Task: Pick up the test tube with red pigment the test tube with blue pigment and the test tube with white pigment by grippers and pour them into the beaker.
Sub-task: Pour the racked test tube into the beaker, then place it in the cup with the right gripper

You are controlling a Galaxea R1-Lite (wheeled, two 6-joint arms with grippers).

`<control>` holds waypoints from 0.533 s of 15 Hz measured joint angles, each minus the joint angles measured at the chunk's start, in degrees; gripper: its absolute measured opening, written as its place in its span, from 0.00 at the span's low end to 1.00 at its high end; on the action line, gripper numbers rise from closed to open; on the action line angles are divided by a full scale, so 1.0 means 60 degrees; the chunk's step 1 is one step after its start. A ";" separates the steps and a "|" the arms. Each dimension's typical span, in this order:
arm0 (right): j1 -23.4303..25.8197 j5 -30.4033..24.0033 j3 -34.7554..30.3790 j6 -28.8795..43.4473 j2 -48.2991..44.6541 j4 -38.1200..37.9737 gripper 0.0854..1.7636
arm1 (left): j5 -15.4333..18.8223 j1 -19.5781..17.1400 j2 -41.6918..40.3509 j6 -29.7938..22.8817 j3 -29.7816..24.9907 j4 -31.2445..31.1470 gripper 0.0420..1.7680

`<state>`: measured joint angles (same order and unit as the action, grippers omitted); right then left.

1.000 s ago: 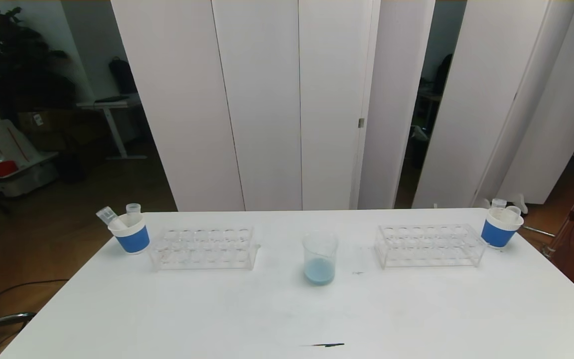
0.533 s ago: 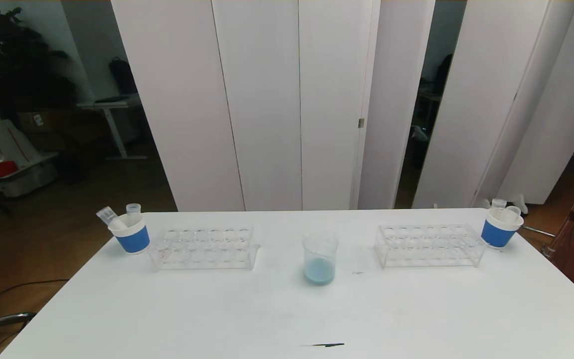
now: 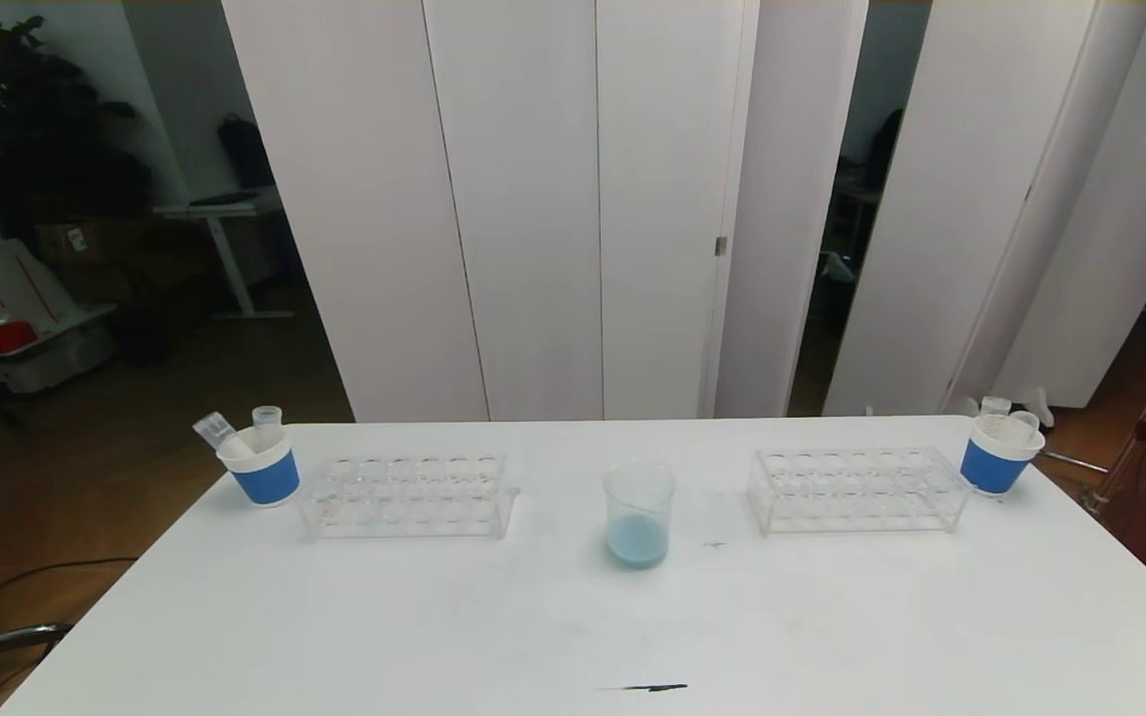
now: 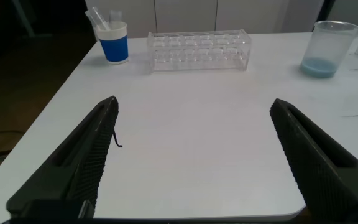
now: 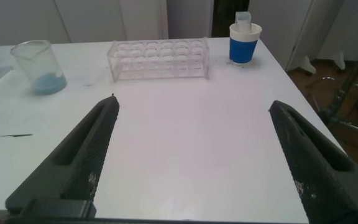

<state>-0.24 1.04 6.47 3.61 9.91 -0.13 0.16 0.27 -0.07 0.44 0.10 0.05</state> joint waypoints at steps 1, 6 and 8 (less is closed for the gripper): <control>-0.0018 0.0002 -0.0185 -0.0037 -0.0161 0.0000 0.98 | 0.0004 0.0000 0.0000 0.0000 0.0000 0.0004 0.99; -0.0008 -0.0217 -0.0699 -0.0230 -0.0882 -0.0463 0.98 | 0.0000 0.0000 0.0000 0.0000 0.0000 0.0004 0.99; 0.0000 -0.0165 -0.0721 -0.0408 -0.1162 -0.0660 0.98 | 0.0004 0.0000 0.0000 0.0000 0.0000 0.0004 0.99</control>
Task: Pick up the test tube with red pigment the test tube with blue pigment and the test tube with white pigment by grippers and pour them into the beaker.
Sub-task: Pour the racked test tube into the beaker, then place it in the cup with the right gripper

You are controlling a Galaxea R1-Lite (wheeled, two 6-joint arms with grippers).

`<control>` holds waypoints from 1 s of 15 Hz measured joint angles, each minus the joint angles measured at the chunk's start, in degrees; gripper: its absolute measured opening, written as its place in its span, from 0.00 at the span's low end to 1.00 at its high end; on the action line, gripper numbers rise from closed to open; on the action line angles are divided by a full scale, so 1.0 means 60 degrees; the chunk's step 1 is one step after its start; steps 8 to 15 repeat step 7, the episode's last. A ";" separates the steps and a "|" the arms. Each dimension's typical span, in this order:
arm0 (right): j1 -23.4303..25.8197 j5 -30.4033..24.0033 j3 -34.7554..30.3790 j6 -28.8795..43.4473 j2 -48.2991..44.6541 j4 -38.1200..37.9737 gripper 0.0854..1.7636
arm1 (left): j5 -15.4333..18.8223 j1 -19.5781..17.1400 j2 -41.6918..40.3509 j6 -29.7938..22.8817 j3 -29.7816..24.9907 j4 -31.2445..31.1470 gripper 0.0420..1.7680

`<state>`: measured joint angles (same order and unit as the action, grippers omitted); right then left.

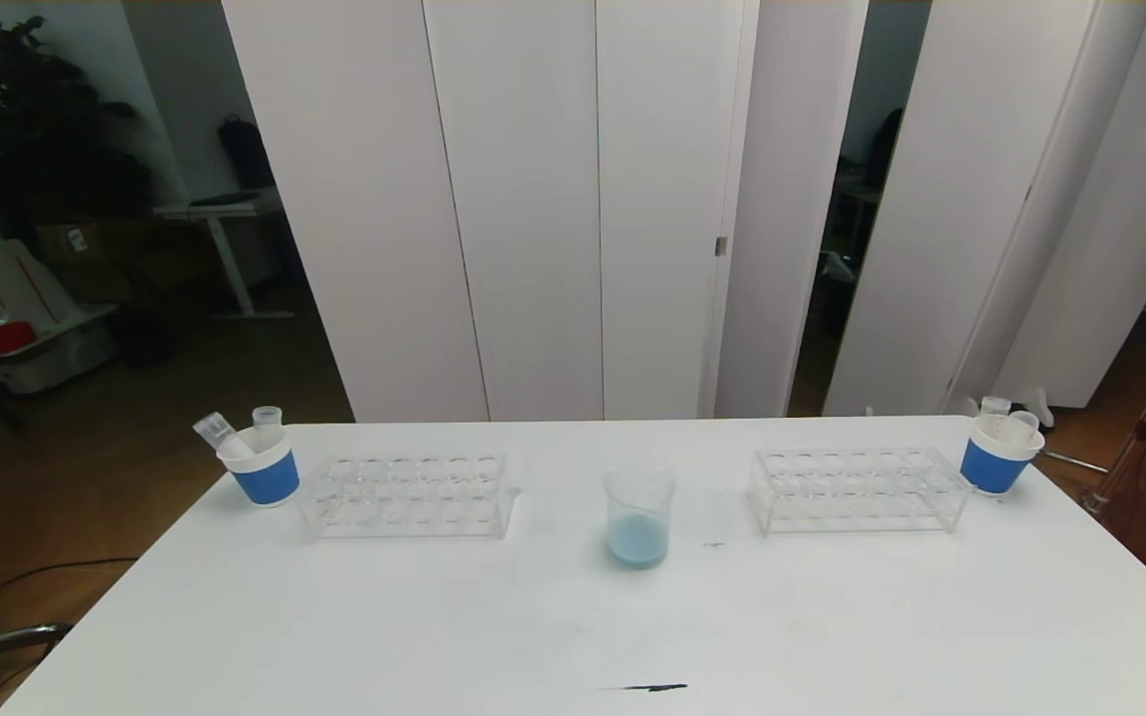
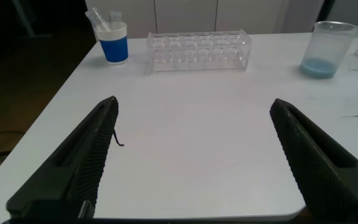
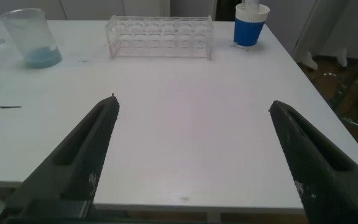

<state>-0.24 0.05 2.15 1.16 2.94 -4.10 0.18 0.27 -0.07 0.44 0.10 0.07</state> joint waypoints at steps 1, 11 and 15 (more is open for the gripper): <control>0.0000 -0.0008 -0.0037 -0.0108 -0.0154 -0.0006 0.98 | 0.0000 0.0000 0.0000 0.0000 0.0000 0.0000 0.99; 0.0000 -0.0045 -0.0221 -0.0126 -0.0490 0.0555 0.98 | 0.0000 0.0000 0.0000 0.0004 0.0000 0.0000 0.99; 0.0000 -0.0045 -0.0221 -0.0126 -0.0490 0.0555 0.98 | 0.0000 0.0000 0.0000 0.0004 0.0000 0.0000 0.99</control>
